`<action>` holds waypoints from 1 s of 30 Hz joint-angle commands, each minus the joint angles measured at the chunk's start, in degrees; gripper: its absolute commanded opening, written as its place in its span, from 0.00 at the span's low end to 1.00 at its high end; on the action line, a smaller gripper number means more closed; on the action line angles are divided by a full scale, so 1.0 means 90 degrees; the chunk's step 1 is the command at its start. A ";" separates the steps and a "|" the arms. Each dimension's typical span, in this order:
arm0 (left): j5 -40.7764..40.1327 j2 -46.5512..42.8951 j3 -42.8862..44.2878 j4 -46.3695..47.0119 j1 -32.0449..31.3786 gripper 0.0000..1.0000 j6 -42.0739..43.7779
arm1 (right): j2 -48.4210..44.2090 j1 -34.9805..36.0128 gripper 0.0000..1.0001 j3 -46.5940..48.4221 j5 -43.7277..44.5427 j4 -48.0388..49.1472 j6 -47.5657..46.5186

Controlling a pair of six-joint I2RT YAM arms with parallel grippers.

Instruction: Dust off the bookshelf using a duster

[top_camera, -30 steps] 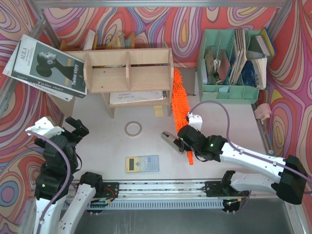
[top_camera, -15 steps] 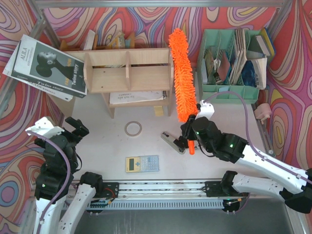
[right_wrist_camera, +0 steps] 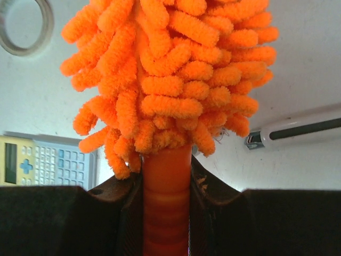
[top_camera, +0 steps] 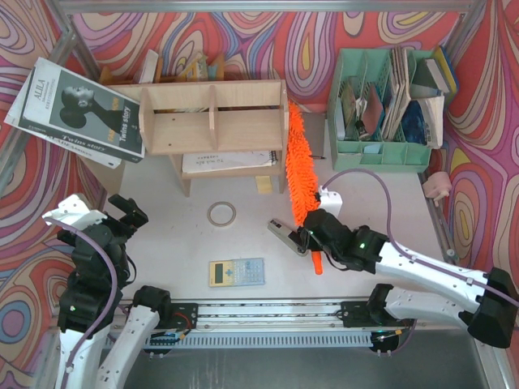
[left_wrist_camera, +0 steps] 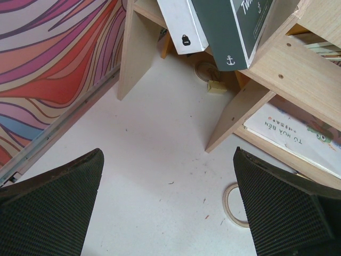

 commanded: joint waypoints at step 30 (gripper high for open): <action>-0.0013 0.0086 -0.0077 0.0010 0.0034 0.99 -0.0025 | 0.0140 0.0018 0.00 -0.0432 -0.0496 0.0333 0.0389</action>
